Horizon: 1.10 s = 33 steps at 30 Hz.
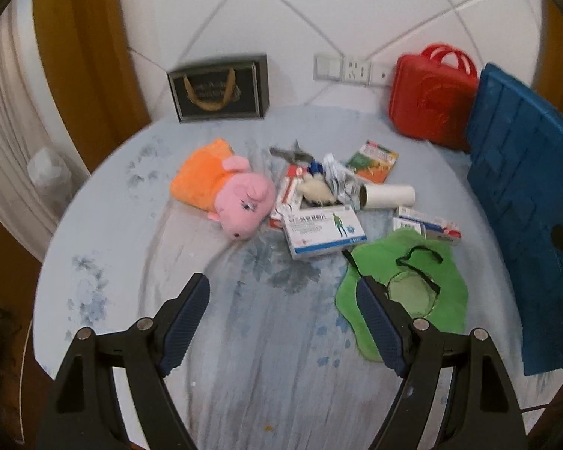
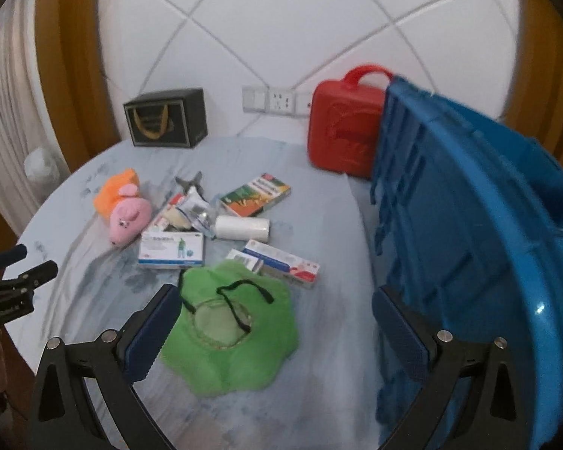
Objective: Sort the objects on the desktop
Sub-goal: 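Withdraw both tools from the crate back over the table, then grasp the white-blue paracetamol box with the left tool while the right tool grasps a small white box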
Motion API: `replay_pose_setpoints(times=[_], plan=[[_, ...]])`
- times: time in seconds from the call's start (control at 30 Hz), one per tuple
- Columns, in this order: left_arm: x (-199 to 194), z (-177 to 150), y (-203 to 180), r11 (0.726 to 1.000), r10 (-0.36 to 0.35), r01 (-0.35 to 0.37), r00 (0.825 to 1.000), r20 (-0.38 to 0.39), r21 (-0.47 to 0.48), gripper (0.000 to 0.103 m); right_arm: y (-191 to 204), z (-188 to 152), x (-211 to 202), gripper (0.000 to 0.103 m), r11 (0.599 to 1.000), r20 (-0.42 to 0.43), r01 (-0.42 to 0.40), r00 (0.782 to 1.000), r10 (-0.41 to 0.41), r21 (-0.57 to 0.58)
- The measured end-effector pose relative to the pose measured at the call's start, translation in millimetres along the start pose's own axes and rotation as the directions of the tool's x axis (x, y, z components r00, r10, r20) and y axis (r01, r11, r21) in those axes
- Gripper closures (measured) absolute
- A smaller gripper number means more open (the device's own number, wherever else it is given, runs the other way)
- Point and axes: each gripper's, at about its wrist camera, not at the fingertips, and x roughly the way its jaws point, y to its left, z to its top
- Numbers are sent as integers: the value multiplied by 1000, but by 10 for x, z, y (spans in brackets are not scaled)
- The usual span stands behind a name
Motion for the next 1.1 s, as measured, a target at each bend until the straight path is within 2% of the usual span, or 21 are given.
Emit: replay_pose_setpoints(times=[0.2, 0.47, 0.67, 0.87, 0.93, 1.0, 1.07, 1.1], plan=[[406, 133, -38, 1000, -16, 18, 998, -65, 15, 22, -18, 110, 418, 0, 1000, -63, -6, 998, 6, 6], [1071, 504, 12, 991, -84, 97, 987, -135, 93, 23, 72, 189, 947, 0, 996, -161, 21, 987, -6, 92], [1650, 703, -78, 969, -132, 171, 968, -212, 178, 23, 226, 200, 1429, 0, 989, -243, 44, 970, -8, 141], [2197, 957, -343, 937, -183, 246, 950, -252, 248, 23, 253, 228, 1794, 0, 982, -301, 78, 953, -23, 172], [2377, 959, -432, 928, -184, 261, 941, -284, 265, 23, 236, 238, 1873, 0, 980, -312, 90, 950, -31, 177], [2505, 876, -479, 924, -183, 278, 924, -335, 263, 22, 211, 230, 1966, 0, 978, -328, 100, 944, -35, 185], [2441, 766, -477, 919, -192, 282, 931, -311, 276, 20, 204, 201, 2049, 0, 978, -345, 99, 938, -30, 183], [2402, 716, -463, 918, -199, 288, 929, -313, 272, 20, 211, 186, 2082, 0, 979, -351, 96, 936, -27, 180]])
